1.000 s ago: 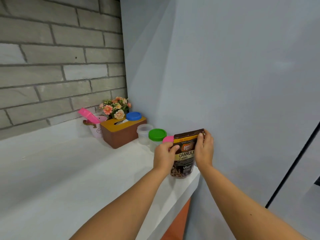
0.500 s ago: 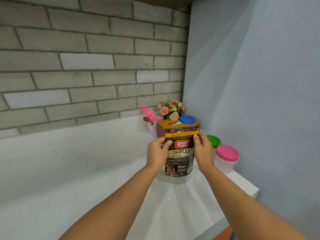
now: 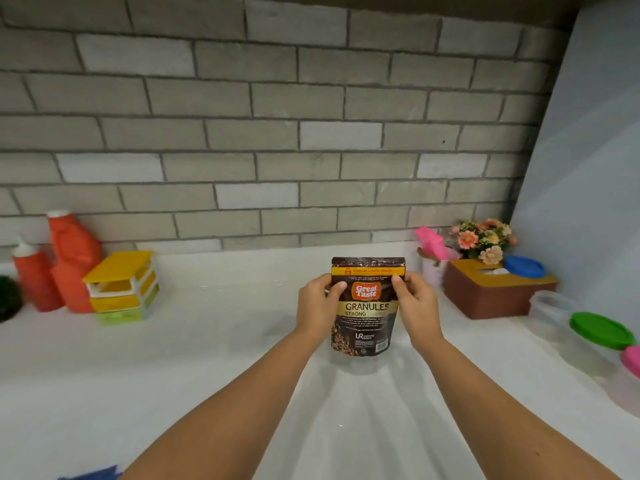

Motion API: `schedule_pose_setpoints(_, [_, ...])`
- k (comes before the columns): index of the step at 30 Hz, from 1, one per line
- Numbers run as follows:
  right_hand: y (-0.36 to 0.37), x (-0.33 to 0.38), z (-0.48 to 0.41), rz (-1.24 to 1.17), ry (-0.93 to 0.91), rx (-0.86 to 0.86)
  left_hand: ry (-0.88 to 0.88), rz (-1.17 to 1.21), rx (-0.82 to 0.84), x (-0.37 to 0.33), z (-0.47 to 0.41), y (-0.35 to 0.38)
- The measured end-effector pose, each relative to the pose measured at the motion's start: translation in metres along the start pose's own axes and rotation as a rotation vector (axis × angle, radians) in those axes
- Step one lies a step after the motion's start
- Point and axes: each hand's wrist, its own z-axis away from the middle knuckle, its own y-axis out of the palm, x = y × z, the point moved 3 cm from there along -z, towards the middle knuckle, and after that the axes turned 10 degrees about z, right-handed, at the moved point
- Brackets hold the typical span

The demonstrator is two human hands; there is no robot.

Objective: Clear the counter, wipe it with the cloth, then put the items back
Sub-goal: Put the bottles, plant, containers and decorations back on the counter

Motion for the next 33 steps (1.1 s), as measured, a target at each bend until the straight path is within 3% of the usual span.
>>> schedule_pose_setpoints(15, [0.195, 0.06, 0.016, -0.025, -0.042, 0.21, -0.093, -0.081, -0.217, 0.056, -0.027, -0.188])
schedule_pose_setpoints(23, [0.274, 0.091, 0.025, -0.042, -0.077, 0.368, -0.082, -0.022, -0.402, 0.068, -0.016, -0.259])
schedule_pose_setpoints(33, [0.364, 0.131, 0.08, 0.01, -0.109, 0.556, -0.072, -0.144, -0.665, 0.081, 0.016, -0.356])
